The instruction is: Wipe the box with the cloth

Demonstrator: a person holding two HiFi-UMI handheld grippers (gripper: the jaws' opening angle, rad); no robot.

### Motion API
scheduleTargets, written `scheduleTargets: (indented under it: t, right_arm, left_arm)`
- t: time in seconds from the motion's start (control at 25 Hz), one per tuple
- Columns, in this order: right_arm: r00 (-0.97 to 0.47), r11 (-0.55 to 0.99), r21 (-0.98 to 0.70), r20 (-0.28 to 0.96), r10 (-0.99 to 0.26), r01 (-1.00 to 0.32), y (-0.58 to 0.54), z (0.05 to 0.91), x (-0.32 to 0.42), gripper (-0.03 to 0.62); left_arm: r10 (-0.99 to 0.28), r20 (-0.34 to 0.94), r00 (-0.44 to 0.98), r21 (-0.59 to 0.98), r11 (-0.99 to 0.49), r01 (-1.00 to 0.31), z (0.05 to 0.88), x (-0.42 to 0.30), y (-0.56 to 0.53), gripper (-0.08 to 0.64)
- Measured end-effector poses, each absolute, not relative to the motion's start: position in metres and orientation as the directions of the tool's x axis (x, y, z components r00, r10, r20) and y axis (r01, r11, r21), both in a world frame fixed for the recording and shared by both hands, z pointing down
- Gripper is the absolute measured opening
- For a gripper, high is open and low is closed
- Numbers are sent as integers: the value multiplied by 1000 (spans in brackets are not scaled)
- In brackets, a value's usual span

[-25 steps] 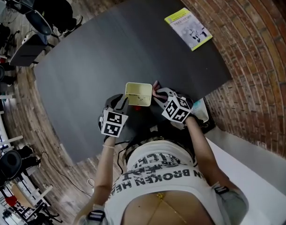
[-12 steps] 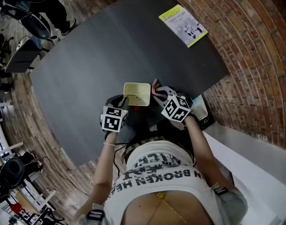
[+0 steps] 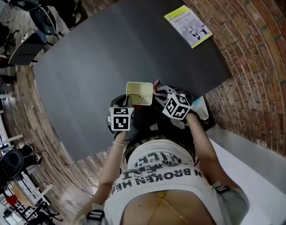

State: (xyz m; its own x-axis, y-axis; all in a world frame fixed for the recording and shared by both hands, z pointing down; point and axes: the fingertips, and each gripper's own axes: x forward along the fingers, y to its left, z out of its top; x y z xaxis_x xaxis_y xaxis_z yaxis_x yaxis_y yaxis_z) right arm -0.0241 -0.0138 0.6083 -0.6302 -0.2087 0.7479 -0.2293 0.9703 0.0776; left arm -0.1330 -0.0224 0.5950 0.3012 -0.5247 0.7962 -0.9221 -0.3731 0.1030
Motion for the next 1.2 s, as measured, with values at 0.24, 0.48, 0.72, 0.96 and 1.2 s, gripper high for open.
scheduleTargets:
  t: [0.24,0.48,0.72,0.96,1.2]
  right_arm:
    - [-634,973,65,748,-195,-223,6,609,-31,17]
    - [-629,978,64,757,-176,-197,25,610,-33,17]
    - [-644,977,13,750,-151,-214,43,609,-37,17]
    - [-641,952,-14,742,-195,-306,43,613,-38,17]
    - [-599,930,33,756,-263,-366,24,617,-33,17]
  left_arm:
    - [-537,795,284,93,-354,-930,595,-137,-22,41]
    - [-536,794,288,91,-362,-928,595,-136,-23,41]
    - [-537,790,297,104,-360,-927,599,-134,-22,41]
    - [-538,788,298,120,-341,-932,599,-132,-20,41]
    - [-536,785,311,150,-322,-935,599,-131,-9,53]
